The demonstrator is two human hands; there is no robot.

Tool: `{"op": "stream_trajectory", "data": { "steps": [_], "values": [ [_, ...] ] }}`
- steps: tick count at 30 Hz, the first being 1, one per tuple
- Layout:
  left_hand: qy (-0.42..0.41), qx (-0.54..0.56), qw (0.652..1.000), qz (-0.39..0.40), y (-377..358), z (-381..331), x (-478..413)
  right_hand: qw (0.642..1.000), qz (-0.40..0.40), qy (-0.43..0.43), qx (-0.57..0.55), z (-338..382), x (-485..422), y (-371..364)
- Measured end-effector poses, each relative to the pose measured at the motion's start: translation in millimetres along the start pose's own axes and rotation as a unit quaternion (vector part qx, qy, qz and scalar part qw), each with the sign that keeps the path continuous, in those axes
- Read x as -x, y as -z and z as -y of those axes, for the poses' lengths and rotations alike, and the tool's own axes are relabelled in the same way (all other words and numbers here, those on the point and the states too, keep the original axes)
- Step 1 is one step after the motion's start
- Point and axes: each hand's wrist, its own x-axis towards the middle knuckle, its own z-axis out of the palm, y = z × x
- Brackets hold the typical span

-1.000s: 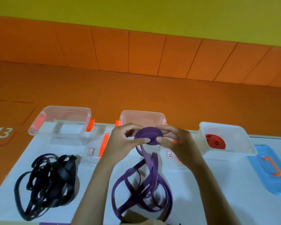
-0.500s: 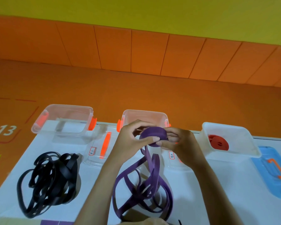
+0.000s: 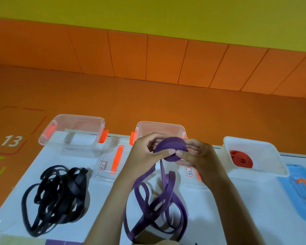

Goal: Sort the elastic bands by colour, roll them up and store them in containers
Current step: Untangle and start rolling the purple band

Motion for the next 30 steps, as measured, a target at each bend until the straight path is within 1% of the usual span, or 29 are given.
{"op": "stream_trajectory", "data": {
  "steps": [1, 2, 3, 6, 7, 9, 12, 14, 15, 16, 18, 19, 20, 23, 24, 26, 27, 28, 30],
  "values": [
    [0.006, 0.0, 1.0, -0.008, 0.6, 1.6, -0.7, 0.999, -0.001, -0.014, -0.035, -2.8, -0.3, -1.1],
    [0.011, -0.011, 1.0, -0.012, 1.5, 3.8, -1.2, 0.999, 0.0, -0.022, -0.046, -5.2, 0.0, -2.9],
    [0.012, -0.026, 1.0, -0.009, 2.6, 5.1, -1.5, 0.999, 0.0, -0.022, -0.024, -7.2, 0.1, -3.9],
    [-0.007, -0.066, 0.998, 0.023, 5.0, 3.5, -2.0, 0.989, -0.007, 0.02, 0.144, -5.3, -0.7, -2.5],
    [-0.014, -0.07, 0.997, 0.026, 5.2, 2.0, -1.9, 0.987, -0.002, 0.024, 0.159, -2.7, -0.7, -0.8],
    [-0.028, -0.047, 0.998, 0.02, 3.6, 0.6, -0.8, 0.994, 0.005, 0.023, 0.104, 2.6, -0.1, 4.0],
    [-0.028, 0.043, 0.999, -0.014, -1.9, 2.2, 6.2, 0.999, 0.011, 0.026, -0.018, 7.2, 2.4, 3.6],
    [-0.016, 0.07, 0.997, -0.039, -0.8, 3.5, 8.8, 0.998, 0.006, 0.026, -0.05, 6.0, 3.6, -1.0],
    [-0.014, 0.063, 0.997, -0.044, 1.6, 4.2, 8.2, 0.999, 0.002, 0.028, -0.022, 6.2, 3.3, -3.4],
    [-0.015, 0.048, 0.998, -0.041, 4.1, 4.9, 6.7, 0.998, -0.004, 0.037, 0.047, 8.7, 3.0, -5.5],
    [-0.023, 0.013, 0.999, -0.027, 5.4, 4.7, 4.0, 0.972, 0.004, 0.073, 0.225, 15.9, 3.3, -5.3],
    [-0.031, -0.003, 0.999, -0.021, 3.1, 3.7, 3.8, 0.959, 0.01, 0.091, 0.266, 20.0, 3.6, -3.9],
    [-0.04, -0.013, 0.999, -0.016, -0.5, 2.7, 4.1, 0.956, 0.01, 0.107, 0.274, 24.6, 3.5, -3.3],
    [-0.057, 0.019, 0.998, -0.025, -10.3, -0.1, 7.0, 0.968, -0.018, 0.13, 0.214, 28.2, 5.4, -1.1],
    [-0.051, 0.043, 0.997, -0.033, -11.0, -0.6, 7.7, 0.976, -0.031, 0.122, 0.178, 27.4, 6.2, -3.2],
    [-0.022, 0.082, 0.996, -0.039, -8.3, -1.2, 8.3, 0.993, -0.049, 0.086, 0.058, 23.2, 8.1, -7.4],
    [-0.01, 0.085, 0.996, -0.036, -5.5, -0.7, 8.6, 0.996, -0.052, 0.073, 0.027, 21.9, 8.9, -8.2],
    [-0.003, 0.077, 0.997, -0.029, -2.2, 0.6, 8.5, 0.996, -0.047, 0.072, 0.037, 22.1, 9.2, -6.8],
    [0.0, 0.05, 0.999, -0.013, 3.9, 2.3, 8.9, 0.989, -0.009, 0.07, 0.128, 23.3, 9.0, 1.3]
  ]
}}
